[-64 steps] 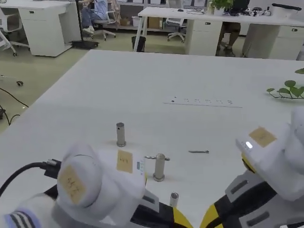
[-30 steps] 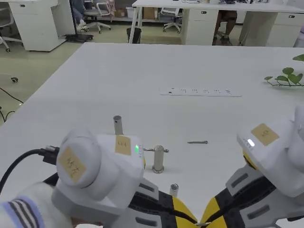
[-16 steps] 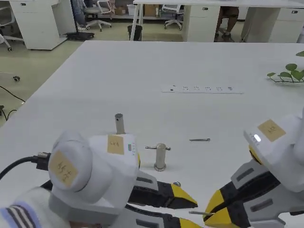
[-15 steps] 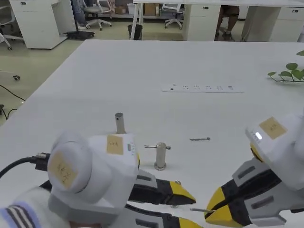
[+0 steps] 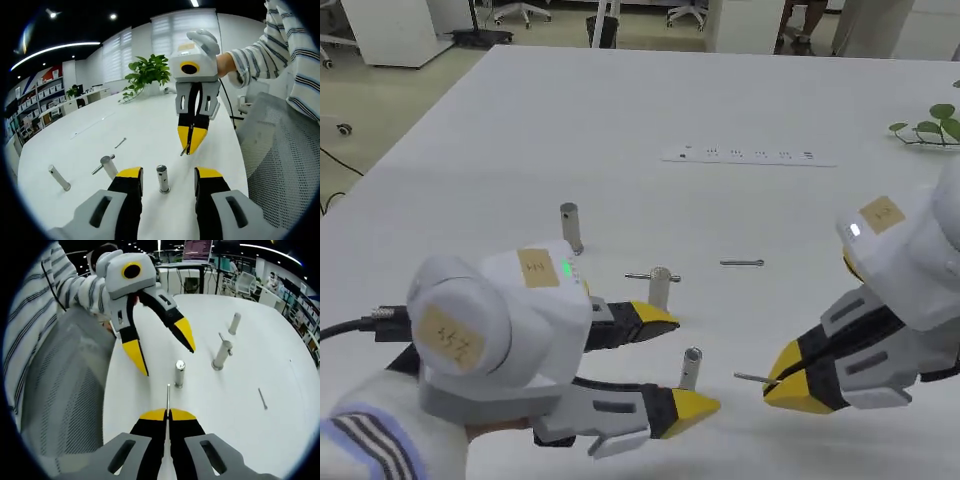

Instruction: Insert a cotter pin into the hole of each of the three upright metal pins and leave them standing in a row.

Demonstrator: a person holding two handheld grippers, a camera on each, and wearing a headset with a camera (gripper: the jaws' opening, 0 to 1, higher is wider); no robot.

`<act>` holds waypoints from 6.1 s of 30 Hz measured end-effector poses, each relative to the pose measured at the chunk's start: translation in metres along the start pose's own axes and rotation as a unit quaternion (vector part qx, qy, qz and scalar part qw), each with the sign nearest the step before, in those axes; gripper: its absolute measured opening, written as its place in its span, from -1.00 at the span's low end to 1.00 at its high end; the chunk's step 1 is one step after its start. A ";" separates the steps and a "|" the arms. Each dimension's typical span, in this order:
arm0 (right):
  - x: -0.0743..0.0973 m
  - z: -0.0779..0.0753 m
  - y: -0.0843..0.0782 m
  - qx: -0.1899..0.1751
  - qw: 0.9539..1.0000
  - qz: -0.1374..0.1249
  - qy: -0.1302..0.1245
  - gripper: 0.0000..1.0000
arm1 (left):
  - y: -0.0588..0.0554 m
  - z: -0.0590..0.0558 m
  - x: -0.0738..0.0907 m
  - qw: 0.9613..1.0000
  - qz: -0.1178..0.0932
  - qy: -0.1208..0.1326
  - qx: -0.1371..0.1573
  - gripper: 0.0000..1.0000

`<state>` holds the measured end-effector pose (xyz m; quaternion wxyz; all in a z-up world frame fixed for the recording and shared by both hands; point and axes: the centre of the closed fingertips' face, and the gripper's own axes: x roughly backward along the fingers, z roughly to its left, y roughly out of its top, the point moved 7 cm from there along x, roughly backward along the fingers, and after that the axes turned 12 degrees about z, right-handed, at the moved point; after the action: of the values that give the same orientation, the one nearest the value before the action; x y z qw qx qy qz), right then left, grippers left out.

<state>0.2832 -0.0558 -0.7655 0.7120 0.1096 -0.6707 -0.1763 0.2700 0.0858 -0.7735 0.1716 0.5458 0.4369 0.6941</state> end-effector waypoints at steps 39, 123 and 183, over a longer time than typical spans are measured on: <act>-0.017 -0.019 0.009 0.015 0.999 -0.017 0.039 -0.95 | -0.023 0.004 -0.036 0.998 0.052 -0.027 -0.003 -0.85; -0.009 -0.009 0.029 -0.005 0.999 -0.028 0.035 -0.93 | -0.020 -0.004 -0.039 0.997 0.065 -0.032 -0.032 -0.86; -0.036 -0.002 0.025 -0.047 0.992 -0.119 -0.006 -0.56 | -0.034 0.015 0.028 0.989 0.012 0.059 0.137 0.99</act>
<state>0.2863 -0.0185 -0.7888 0.6865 0.1543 -0.6479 -0.2919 0.2661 0.1316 -0.7829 0.0608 0.5278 0.5301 0.6608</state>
